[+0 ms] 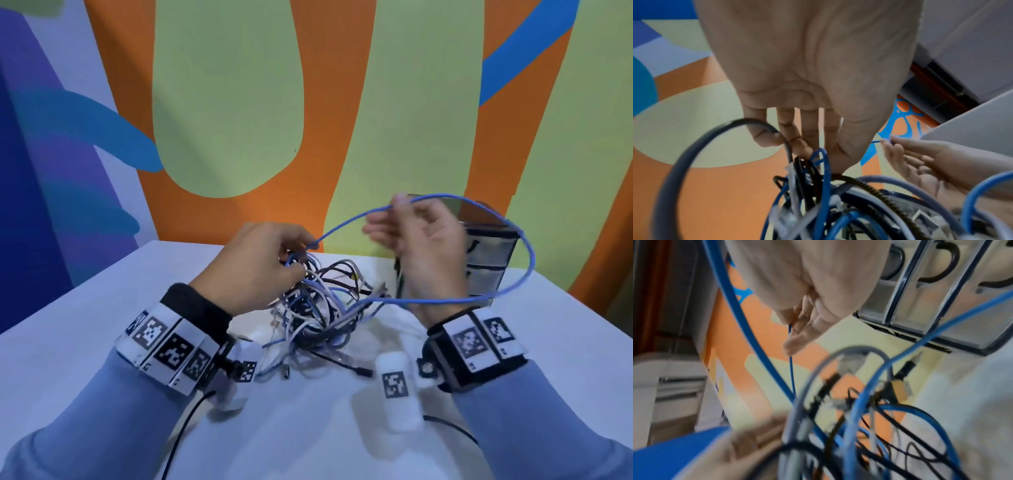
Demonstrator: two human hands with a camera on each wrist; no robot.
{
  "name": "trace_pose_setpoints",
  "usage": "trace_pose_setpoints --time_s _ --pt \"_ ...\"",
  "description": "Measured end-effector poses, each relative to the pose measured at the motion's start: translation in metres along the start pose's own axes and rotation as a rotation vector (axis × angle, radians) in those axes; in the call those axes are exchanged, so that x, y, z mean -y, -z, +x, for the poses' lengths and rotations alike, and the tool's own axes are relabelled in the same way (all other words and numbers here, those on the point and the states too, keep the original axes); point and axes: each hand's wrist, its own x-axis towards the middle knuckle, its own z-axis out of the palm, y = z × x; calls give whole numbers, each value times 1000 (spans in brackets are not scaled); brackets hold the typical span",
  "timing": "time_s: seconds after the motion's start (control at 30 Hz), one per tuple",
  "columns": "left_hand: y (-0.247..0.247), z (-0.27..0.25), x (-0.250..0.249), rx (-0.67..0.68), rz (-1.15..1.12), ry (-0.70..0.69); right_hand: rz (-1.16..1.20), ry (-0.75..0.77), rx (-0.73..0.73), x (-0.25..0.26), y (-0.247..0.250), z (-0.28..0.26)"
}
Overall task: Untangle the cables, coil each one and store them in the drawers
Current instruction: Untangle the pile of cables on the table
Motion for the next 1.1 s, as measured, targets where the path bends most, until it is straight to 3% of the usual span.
trace_pose_setpoints --time_s 0.1,0.2,0.3,0.43,0.53,0.6,0.73,0.9,1.0,1.1 --pt "4 3 10 33 62 111 197 130 -138 15 8 10" --pt "2 3 15 53 183 115 280 118 -124 25 6 8" --pt "-2 4 18 -21 178 102 240 -43 128 26 2 0" --pt "-1 6 10 -148 -86 89 -157 -199 460 3 -4 -12" --pt "2 1 -5 -188 -248 23 -405 -220 643 -9 -12 -25" --pt "4 -1 -16 -200 -392 -11 -441 -187 691 -12 -15 -28" --pt "4 -2 -30 -199 -718 -18 -469 -101 629 -18 -18 -29" --pt "1 2 -24 -227 -762 30 -454 -23 564 -18 -20 -32" --pt "0 3 -20 -176 -691 37 -377 -150 477 -23 -23 -30" --pt "1 0 -15 -34 -531 -1 -185 -278 310 -20 -23 -27"
